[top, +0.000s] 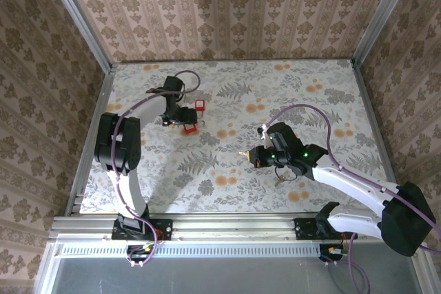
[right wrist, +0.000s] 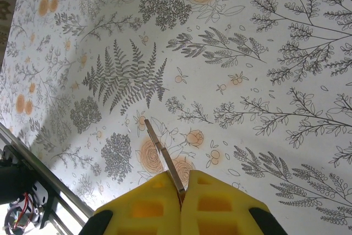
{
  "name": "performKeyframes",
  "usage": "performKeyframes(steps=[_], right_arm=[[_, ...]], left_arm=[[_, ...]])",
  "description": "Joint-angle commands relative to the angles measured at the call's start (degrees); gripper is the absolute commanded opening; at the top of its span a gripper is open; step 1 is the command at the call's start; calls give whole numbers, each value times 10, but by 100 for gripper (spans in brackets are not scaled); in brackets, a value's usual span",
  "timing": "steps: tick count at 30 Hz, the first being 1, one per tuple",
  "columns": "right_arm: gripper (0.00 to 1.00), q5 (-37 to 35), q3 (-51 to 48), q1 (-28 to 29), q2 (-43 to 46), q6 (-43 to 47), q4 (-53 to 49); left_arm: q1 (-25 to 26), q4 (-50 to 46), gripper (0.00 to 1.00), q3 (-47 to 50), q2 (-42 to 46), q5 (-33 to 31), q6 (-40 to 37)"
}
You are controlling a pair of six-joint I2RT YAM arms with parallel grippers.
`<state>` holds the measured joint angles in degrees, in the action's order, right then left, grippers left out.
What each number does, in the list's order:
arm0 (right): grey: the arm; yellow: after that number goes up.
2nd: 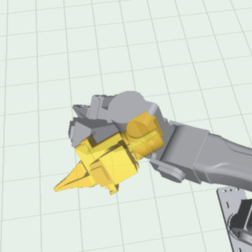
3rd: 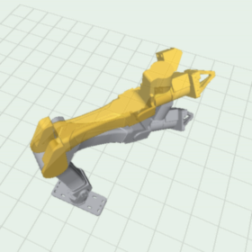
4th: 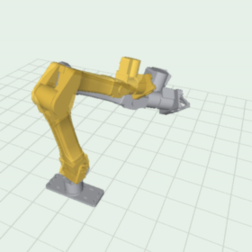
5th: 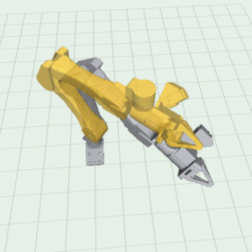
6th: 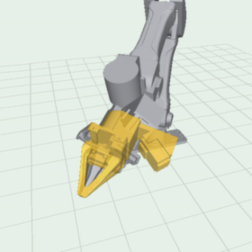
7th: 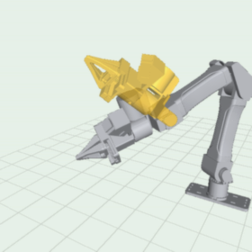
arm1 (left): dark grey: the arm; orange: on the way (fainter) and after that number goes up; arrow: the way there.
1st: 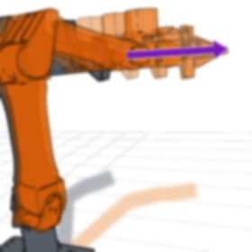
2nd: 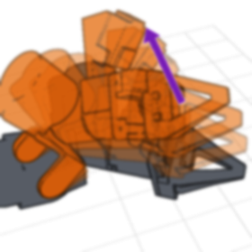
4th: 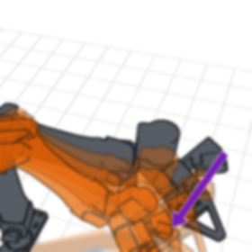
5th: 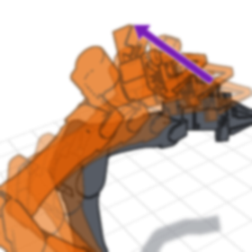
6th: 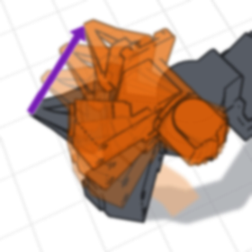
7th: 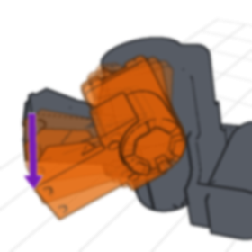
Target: Unlock with the key
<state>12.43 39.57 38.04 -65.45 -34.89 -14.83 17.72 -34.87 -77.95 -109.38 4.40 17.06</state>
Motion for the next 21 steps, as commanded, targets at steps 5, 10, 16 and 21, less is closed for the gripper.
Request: performKeyframes(steps=[5, 10, 16, 21], right_arm=[[0, -8, 3, 8, 31, -21, -26], [0, -20, -15, 10, 62, -43, -25], [0, -28, -15, 18, 58, -53, -30], [0, -32, -3, 22, 47, -50, -40]], left_arm=[[20, -78, 94, -73, -20, 7, -156], [43, -150, 94, -127, -58, 13, -281], [34, -155, 100, -106, -37, 32, -365], [24, -167, 100, -118, -64, 48, -396]])
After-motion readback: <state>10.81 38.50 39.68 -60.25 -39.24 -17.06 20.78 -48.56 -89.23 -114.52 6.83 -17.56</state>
